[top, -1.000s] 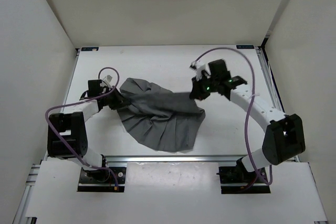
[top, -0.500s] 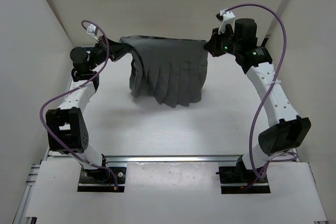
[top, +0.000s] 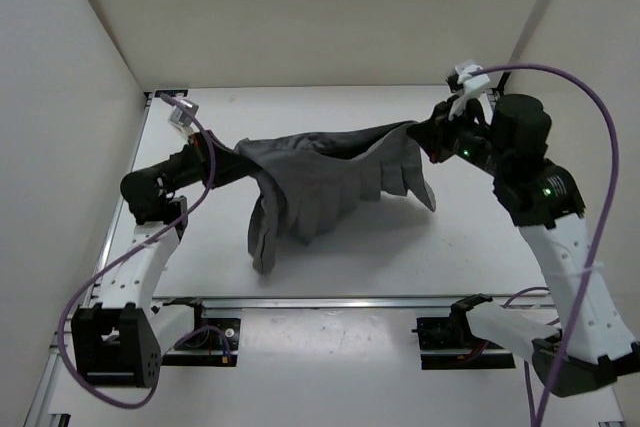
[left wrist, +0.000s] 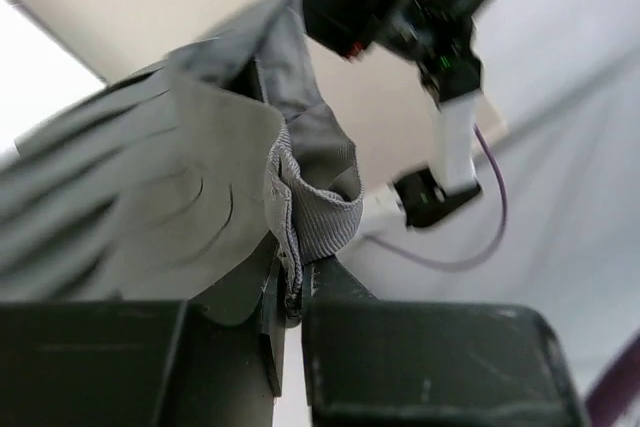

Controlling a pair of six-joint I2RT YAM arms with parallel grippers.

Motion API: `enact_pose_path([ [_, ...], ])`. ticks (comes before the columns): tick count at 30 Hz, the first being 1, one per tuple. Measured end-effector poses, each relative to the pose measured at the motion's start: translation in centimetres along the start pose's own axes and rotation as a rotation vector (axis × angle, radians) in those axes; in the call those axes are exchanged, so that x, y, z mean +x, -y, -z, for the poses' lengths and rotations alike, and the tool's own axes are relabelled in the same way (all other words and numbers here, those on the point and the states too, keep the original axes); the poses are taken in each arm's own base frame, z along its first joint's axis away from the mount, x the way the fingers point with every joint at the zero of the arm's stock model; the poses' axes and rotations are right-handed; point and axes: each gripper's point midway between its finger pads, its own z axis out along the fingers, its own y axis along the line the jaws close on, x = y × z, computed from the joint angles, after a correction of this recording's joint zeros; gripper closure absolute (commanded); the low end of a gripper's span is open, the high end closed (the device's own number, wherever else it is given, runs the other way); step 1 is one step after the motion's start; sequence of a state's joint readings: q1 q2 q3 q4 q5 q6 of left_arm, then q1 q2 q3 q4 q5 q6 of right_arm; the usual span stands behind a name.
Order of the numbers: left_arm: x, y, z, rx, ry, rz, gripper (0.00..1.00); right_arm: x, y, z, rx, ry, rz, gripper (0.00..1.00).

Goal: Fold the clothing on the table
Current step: Flatten the skirt out

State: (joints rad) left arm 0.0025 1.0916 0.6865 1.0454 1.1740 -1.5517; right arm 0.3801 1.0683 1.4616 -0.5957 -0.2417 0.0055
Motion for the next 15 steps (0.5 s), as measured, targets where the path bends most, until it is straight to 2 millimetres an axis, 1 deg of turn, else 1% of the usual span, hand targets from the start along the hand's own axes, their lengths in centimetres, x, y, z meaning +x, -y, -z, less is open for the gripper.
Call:
enact_pose_path([
  [2, 1.3, 3.0, 0.0, 0.061, -0.04, -0.072, 0.99, -0.9, -1.1, 1.6, -0.012, 0.035, 0.012, 1.0],
  [4, 2.3, 4.7, 0.3, 0.092, -0.068, -0.131, 1.0, -1.4, -1.6, 2.5, -0.017, 0.047, 0.012, 1.0],
  [5, 2.5, 5.0, 0.4, 0.094, -0.071, -0.143, 1.0, -1.7, -1.5, 2.8, -0.014, 0.053, 0.01, 1.0],
  [6, 2.5, 4.9, 0.5, 0.087, -0.07, -0.149, 1.0, -1.8, -1.1, 2.8, -0.006, 0.054, 0.005, 1.0],
  [7, 2.6, 4.3, 0.6, 0.073, -0.068, -0.148, 1.0, -1.7, -0.6, 2.5, 0.002, 0.047, -0.007, 1.0],
  [8, 2.5, 3.3, 0.6, 0.048, -0.064, -0.128, 1.0, -1.4, 0.1, 2.2, 0.011, 0.036, -0.022, 1.0],
  [10, 2.1, 0.4, 0.9, -0.024, -0.043, -0.07, 1.0, -0.2, 1.8, 0.8, 0.021, 0.004, -0.072, 1.0],
  [12, 1.6, -3.9, 1.4, -0.121, -0.01, 0.026, 1.0, 2.3, 3.3, -1.4, 0.005, -0.062, -0.135, 1.0],
  [15, 1.3, -11.2, 2.2, -0.284, 0.03, 0.164, 1.0, 6.9, 5.2, -5.5, -0.052, -0.19, -0.256, 1.0],
])
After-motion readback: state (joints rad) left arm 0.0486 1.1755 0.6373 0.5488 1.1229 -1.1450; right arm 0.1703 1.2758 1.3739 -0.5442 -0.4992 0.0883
